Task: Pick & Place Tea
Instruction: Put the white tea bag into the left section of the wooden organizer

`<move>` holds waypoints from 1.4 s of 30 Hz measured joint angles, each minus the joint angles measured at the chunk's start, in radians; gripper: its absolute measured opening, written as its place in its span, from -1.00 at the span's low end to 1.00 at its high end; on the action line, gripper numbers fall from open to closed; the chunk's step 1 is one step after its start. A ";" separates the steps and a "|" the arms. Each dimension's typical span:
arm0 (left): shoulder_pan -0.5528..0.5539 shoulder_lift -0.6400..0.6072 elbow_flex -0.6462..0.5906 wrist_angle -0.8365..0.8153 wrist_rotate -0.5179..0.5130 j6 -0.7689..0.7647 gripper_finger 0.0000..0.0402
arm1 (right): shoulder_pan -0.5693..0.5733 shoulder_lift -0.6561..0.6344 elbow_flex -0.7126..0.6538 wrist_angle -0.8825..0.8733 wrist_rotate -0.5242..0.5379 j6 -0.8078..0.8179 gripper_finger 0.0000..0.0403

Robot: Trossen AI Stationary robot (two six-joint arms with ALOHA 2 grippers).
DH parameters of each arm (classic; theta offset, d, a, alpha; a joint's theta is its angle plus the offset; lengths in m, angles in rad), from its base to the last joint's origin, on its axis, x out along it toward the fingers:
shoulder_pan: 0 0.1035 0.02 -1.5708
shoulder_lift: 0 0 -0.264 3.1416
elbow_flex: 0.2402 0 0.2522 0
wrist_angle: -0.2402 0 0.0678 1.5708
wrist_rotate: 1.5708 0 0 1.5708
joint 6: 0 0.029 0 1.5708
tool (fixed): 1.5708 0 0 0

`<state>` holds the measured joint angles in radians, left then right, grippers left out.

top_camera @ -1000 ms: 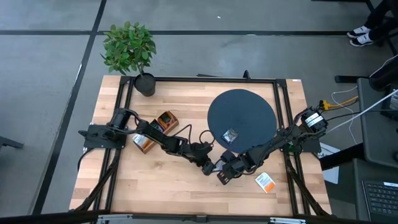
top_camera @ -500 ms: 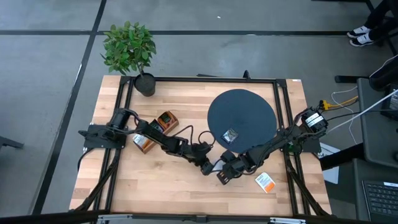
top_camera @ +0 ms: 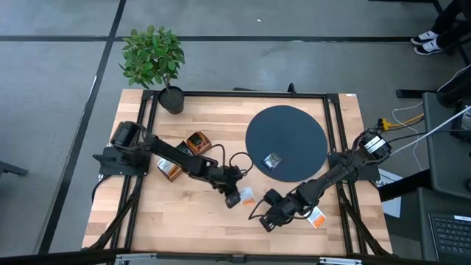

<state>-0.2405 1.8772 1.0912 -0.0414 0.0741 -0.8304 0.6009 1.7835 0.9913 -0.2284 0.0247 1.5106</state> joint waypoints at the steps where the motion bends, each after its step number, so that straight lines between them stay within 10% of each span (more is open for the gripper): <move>1: 0.000 -0.022 0.000 -0.024 -0.005 0.009 -0.99 | 0.003 0.000 0.002 -0.001 0.000 0.007 -0.70; 13: -0.026 -0.292 0.000 -0.342 -0.119 -0.035 -0.99 | 0.005 -0.001 0.003 -0.168 0.001 -0.007 -0.73; 42: -0.244 -0.593 0.000 -0.921 -0.332 -0.544 -0.99 | -0.190 -0.001 0.003 -0.228 -0.066 -0.761 -0.73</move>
<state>-0.4847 1.2845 1.0908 -0.9619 -0.2579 -1.3746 0.4112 1.7821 0.9939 -0.4564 -0.0409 0.7496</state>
